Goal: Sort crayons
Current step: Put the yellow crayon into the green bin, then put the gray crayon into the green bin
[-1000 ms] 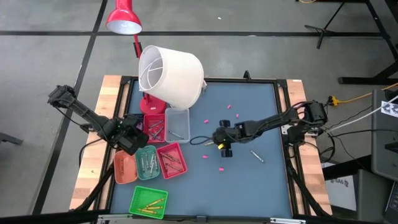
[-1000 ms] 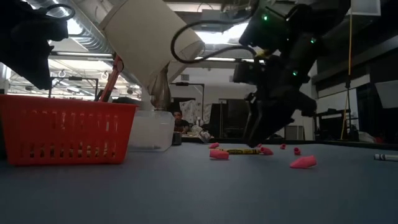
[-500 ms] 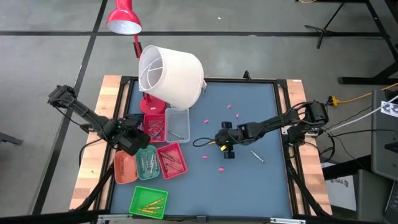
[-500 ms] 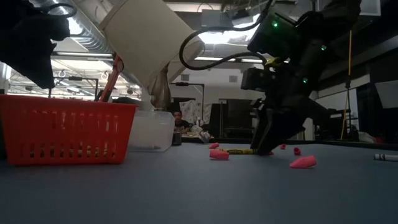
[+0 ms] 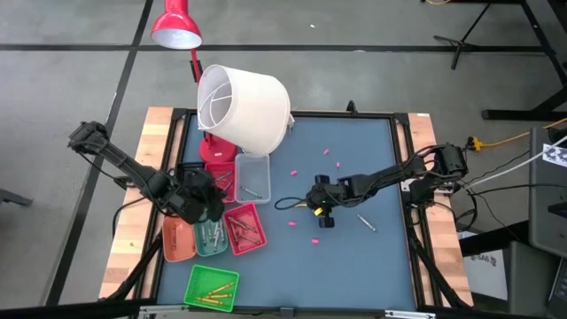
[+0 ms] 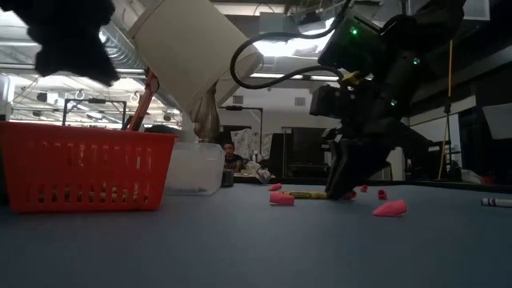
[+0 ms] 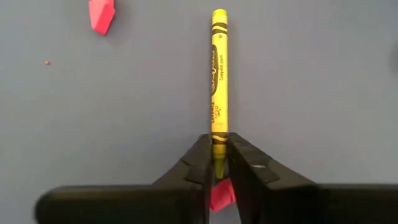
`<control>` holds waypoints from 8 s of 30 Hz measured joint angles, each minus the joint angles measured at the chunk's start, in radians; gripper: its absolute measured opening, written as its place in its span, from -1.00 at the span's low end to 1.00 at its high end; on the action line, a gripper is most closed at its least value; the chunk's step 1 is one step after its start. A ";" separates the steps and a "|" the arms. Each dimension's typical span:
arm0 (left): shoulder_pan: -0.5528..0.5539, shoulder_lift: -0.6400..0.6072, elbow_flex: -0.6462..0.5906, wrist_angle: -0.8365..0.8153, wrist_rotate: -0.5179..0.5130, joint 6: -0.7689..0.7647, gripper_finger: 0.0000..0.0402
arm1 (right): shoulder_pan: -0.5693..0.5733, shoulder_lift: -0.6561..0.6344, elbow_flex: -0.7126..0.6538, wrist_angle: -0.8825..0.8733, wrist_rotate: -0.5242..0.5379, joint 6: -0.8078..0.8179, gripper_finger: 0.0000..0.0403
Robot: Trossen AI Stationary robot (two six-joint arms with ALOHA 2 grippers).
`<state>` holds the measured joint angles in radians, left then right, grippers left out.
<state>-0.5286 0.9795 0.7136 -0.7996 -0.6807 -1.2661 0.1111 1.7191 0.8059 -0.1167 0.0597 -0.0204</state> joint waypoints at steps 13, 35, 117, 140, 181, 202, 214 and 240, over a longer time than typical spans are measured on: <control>0.000 0.193 0.000 0.485 -0.013 0.408 -0.56 | 0.000 0.000 0.000 0.004 0.000 0.068 -0.90; -0.006 0.481 0.000 0.821 0.021 0.518 -0.56 | 0.001 0.004 -0.002 0.434 -0.106 0.263 -0.89; 0.052 0.481 0.000 1.310 0.063 0.834 -0.94 | 0.079 0.000 0.000 0.869 -0.253 0.203 -0.82; -0.185 0.481 0.000 1.013 0.678 0.300 -0.95 | 0.079 0.001 0.000 0.518 -0.537 0.368 -0.35; -0.365 0.481 0.000 0.684 0.620 -0.190 -0.58 | 0.078 -0.151 0.001 0.172 -0.536 0.491 -0.35; -0.364 0.481 0.000 0.691 0.511 -0.164 -0.58 | 0.210 -0.344 0.001 -0.655 -0.104 0.834 -0.35; -0.364 0.481 0.000 0.692 0.504 -0.164 -0.58 | 0.398 -0.339 -0.010 -0.793 0.126 1.064 -0.35; -0.364 0.481 0.000 0.872 0.399 0.040 -0.58 | 0.439 -0.341 -0.209 -0.582 0.106 1.164 -0.35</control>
<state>-0.8928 1.4605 0.7136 0.0726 -0.2819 -1.2265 0.5503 1.3781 0.5968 -0.6991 0.1661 1.1440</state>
